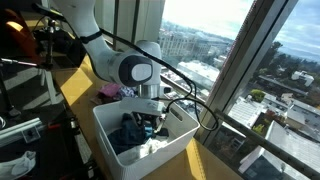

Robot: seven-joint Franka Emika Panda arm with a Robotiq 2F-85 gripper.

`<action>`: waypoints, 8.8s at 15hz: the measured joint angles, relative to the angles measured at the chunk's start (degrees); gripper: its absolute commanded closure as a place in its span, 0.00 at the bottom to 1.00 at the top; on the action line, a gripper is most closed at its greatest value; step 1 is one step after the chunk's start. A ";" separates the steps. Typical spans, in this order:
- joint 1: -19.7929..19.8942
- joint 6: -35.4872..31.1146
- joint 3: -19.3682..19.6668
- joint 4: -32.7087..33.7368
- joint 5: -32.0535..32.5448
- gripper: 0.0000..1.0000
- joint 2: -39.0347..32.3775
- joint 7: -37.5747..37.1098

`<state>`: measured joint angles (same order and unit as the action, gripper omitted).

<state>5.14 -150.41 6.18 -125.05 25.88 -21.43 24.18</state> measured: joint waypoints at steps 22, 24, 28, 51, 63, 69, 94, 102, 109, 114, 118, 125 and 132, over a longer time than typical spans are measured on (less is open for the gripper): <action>-17.38 4.13 -16.51 14.63 -9.26 0.00 -6.14 -0.87; -17.54 3.07 -15.00 15.30 -6.61 0.00 -10.46 -1.91; -18.19 1.90 -13.45 17.19 -4.63 0.00 -18.12 -4.10; -10.43 4.28 -11.85 9.77 -4.83 1.00 -3.58 -2.82; -7.31 7.61 -12.92 9.44 -10.74 1.00 16.17 5.65; -2.64 10.46 -6.29 13.85 -16.45 1.00 23.24 12.92; 0.55 12.51 1.33 22.72 -18.93 1.00 29.48 18.39; -0.11 14.17 1.37 26.03 -18.94 1.00 32.21 19.56; -0.11 14.18 1.66 26.65 -18.99 1.00 33.02 20.54; -0.12 14.97 1.69 28.39 -18.99 1.00 34.59 20.85; -0.12 15.90 1.69 28.58 -18.98 1.00 35.14 21.02; -0.14 15.90 1.69 28.78 -18.95 1.00 35.50 21.22; -0.09 16.05 2.12 27.81 -18.79 1.00 37.69 21.22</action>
<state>5.05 -134.36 8.29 -97.24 7.10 16.26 45.40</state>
